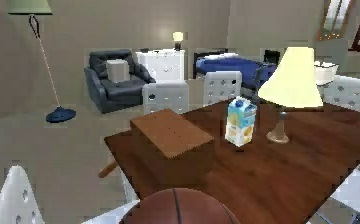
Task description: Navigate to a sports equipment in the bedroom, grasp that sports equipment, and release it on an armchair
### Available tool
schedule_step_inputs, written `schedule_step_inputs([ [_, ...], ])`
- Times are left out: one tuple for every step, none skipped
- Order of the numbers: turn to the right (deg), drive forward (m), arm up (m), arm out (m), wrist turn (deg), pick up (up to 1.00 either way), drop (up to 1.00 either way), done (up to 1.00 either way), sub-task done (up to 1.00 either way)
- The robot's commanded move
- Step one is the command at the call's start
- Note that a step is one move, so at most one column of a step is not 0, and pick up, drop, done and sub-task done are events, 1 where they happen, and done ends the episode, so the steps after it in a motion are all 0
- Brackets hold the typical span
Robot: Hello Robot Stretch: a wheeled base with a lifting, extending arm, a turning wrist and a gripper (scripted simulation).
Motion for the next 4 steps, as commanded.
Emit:
schedule_step_inputs([
  [45.0, 0.00, 0.00, 0.00, 0.0, 0.00, 0.00, 0.00, 0.00],
  [-45.0, 0.00, 0.00, 0.00, 0.0, 0.00, 0.00, 0.00, 0.00],
  [-45.0, 0.00, 0.00, 0.00, 0.0, 0.00, 0.00, 0.00, 0.00],
  [-18.0, 0.00, 0.00, 0.00, 0.0, 0.00, 0.00, 0.00, 0.00],
])
